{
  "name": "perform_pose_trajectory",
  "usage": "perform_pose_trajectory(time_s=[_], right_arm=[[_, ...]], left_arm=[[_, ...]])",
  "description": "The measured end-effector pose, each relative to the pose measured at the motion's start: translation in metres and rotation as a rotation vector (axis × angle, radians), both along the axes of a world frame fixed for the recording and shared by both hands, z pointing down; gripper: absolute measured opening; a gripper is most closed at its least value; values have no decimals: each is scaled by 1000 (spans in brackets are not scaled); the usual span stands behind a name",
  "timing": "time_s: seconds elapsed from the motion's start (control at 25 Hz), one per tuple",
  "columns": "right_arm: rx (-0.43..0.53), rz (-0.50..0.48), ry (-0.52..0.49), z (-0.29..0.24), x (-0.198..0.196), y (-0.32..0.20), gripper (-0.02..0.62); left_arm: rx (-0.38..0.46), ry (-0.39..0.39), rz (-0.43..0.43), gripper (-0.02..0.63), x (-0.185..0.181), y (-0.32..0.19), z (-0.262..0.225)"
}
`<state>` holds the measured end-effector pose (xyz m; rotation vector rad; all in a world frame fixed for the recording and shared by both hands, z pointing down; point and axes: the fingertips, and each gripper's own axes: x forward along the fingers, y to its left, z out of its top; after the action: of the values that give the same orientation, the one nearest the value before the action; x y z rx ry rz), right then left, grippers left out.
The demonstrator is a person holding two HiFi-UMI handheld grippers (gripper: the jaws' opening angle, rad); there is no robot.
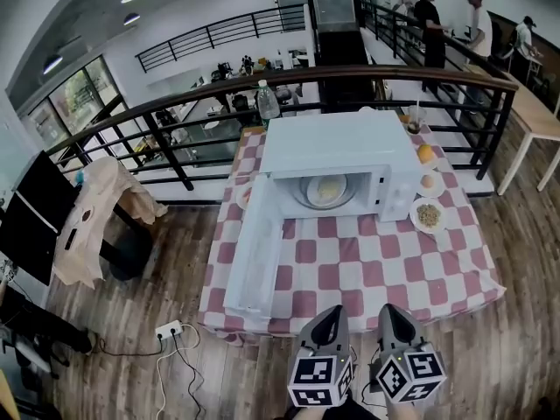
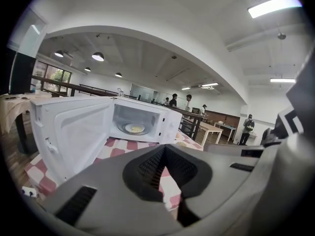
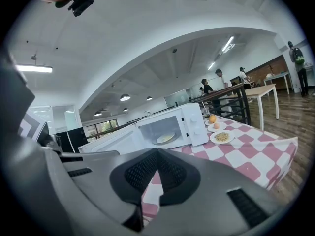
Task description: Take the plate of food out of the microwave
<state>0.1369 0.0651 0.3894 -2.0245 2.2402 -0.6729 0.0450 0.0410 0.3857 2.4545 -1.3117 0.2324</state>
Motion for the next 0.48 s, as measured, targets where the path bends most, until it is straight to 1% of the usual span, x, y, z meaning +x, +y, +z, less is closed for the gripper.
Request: perform_pose_trajectory(time_s=[0.24, 0.48], right_arm=[[-20, -21, -13, 9, -1, -19, -9], [-13, -16, -7, 9, 9, -49, -9]], left_arm=[[-10, -15, -10, 12, 4, -17, 6], [-10, -1, -8, 11, 12, -48, 8]])
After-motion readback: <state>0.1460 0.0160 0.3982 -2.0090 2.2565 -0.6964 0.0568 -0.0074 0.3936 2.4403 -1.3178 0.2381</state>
